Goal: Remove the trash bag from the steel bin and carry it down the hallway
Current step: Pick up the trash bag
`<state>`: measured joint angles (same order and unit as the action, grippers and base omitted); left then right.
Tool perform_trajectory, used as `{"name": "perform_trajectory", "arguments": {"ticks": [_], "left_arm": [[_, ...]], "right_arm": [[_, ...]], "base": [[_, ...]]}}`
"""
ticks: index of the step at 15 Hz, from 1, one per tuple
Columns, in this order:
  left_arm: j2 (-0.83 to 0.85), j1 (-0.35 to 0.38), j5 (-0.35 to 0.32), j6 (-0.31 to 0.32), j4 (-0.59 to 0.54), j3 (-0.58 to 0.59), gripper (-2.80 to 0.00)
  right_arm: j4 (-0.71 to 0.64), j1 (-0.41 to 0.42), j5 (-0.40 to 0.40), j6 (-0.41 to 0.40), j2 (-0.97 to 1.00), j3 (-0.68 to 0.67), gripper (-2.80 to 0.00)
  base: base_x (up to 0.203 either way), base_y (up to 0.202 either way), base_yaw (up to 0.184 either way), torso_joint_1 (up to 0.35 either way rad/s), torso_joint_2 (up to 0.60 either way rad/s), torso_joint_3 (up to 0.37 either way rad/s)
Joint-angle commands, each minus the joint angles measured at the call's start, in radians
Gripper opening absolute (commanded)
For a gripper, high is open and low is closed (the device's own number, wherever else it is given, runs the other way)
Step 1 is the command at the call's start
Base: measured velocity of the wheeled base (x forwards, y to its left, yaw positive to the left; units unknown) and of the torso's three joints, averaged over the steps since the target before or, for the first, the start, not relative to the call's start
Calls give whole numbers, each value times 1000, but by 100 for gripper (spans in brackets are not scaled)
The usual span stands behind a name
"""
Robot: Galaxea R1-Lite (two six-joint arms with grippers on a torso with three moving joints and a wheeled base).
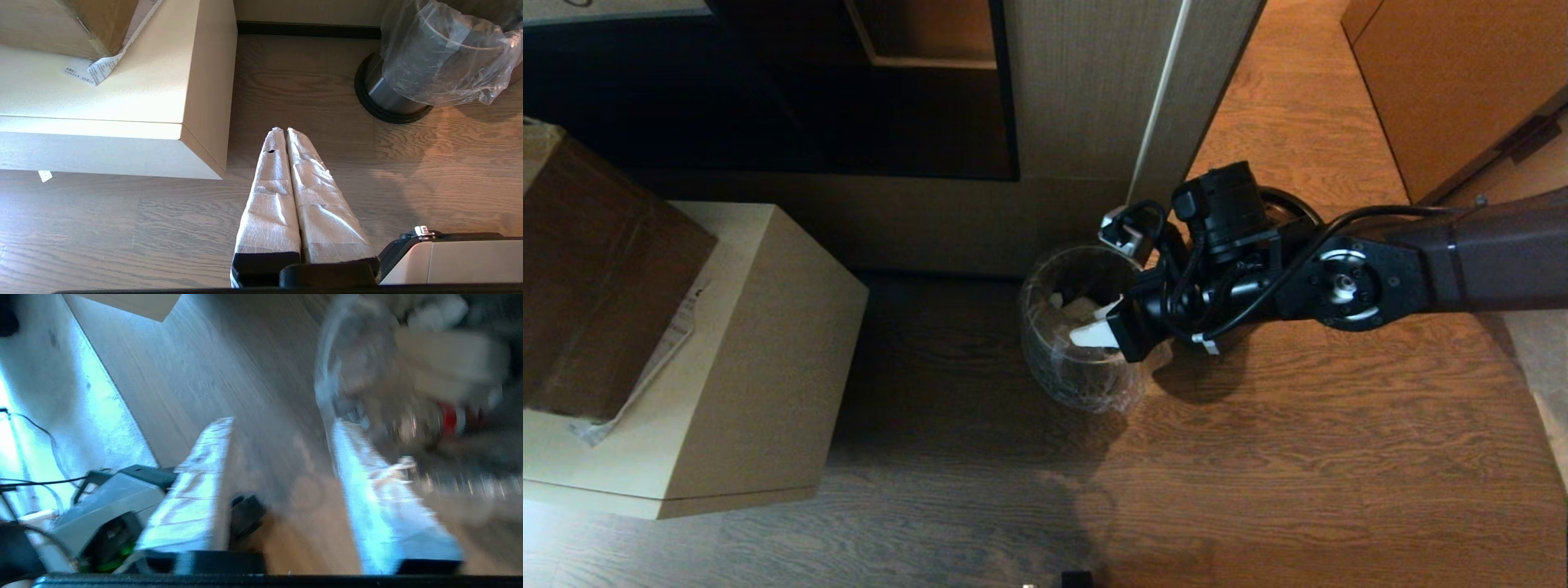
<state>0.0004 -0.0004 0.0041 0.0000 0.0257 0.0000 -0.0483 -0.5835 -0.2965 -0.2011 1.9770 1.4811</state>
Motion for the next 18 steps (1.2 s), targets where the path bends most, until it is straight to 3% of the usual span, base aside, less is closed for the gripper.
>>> {"name": "perform_trajectory", "arguments": {"ticks": [1,4,8,18], "left_arm": [[0,0,1,0,0,12,-280],[0,0,1,0,0,12,-280],[0,0,1,0,0,12,-280],[0,0,1,0,0,11,-280]], "right_arm": [[11,-7,-3,-6,42,3,0],[51,-10,1,-15,98,17,0],[91,-8,9,-90,183,64,0],[221,54,11,-127,338,177,0]], "base": [[0,0,0,0,0,0],[0,0,0,0,0,0],[0,0,0,0,0,0],[0,0,0,0,0,0]]}}
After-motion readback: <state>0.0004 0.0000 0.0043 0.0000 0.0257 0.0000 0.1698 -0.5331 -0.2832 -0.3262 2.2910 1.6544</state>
